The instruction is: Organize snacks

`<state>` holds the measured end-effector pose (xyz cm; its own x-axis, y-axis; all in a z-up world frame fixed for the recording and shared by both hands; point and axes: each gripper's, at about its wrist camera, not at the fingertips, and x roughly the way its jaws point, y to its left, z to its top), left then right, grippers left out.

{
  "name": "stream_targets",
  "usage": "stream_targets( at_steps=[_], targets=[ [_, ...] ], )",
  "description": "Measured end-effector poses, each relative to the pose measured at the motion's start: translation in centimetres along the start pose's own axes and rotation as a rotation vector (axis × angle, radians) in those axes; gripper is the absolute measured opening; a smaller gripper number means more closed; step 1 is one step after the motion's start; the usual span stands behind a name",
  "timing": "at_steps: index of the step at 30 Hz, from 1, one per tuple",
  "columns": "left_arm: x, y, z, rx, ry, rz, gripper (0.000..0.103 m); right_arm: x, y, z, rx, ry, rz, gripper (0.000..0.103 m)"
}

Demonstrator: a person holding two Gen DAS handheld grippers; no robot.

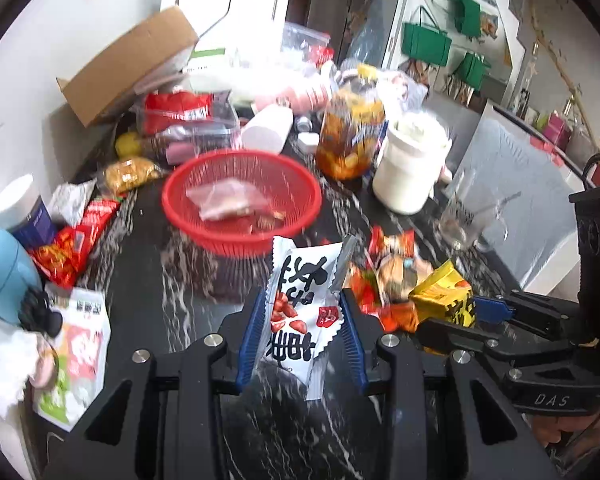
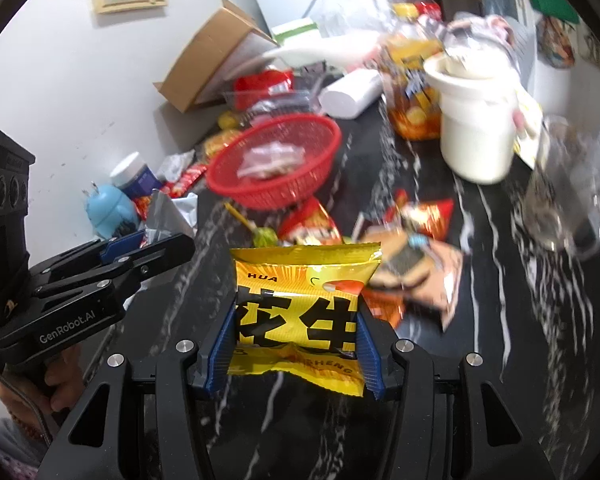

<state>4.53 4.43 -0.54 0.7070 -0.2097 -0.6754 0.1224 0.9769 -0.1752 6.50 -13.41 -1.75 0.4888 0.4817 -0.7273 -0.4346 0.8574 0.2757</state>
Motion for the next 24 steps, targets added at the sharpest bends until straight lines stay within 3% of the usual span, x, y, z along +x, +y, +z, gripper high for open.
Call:
stream_targets(
  at_steps=[13, 20, 24],
  targets=[
    [-1.5, 2.1, 5.9, -0.063, -0.179, 0.028, 0.037, 0.4, 2.3, 6.9, -0.116, -0.071, 0.066, 0.053],
    [-0.1, 3.2, 9.2, -0.08, -0.22, 0.054, 0.037, 2.2, 2.5, 11.0, -0.154, -0.107, 0.067, 0.053],
    [0.9, 3.9, 11.4, -0.097, -0.232, 0.031, 0.037, 3.3, 2.2, 13.4, -0.161, -0.126, 0.046, 0.053]
  ],
)
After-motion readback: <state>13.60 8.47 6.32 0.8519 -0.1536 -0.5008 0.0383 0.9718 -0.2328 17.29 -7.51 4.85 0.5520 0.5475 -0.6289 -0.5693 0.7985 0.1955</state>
